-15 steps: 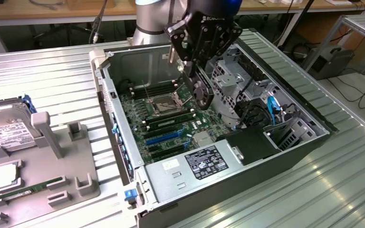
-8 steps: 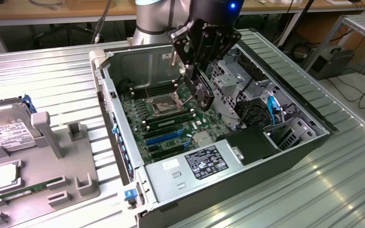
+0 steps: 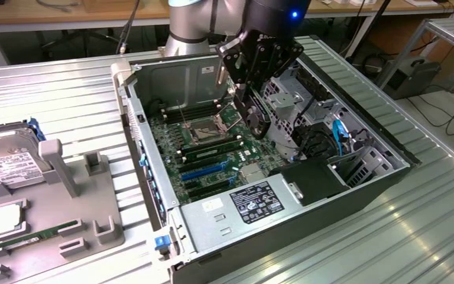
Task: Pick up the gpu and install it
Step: 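Insert the gpu into the slot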
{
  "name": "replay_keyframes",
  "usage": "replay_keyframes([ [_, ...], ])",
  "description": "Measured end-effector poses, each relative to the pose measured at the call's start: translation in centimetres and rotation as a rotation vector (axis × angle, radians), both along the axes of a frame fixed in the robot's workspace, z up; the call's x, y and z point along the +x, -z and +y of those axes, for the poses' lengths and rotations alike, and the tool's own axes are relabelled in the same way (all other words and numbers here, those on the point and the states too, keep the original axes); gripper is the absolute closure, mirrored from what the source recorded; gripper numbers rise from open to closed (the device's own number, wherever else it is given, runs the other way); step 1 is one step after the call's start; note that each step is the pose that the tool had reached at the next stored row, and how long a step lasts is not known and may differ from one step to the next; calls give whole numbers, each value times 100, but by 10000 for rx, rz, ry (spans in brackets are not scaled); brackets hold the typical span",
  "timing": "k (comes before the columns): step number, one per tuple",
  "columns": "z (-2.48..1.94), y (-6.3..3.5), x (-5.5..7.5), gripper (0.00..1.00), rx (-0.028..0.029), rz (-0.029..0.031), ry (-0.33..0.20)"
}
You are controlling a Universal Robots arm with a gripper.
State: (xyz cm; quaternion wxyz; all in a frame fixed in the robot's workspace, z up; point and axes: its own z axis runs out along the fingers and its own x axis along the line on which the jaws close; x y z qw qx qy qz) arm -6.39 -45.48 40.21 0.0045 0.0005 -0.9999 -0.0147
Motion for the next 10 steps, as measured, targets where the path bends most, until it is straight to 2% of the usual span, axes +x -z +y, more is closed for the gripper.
replay_keyframes([
  [10,0,0,0,74,0,0,0],
])
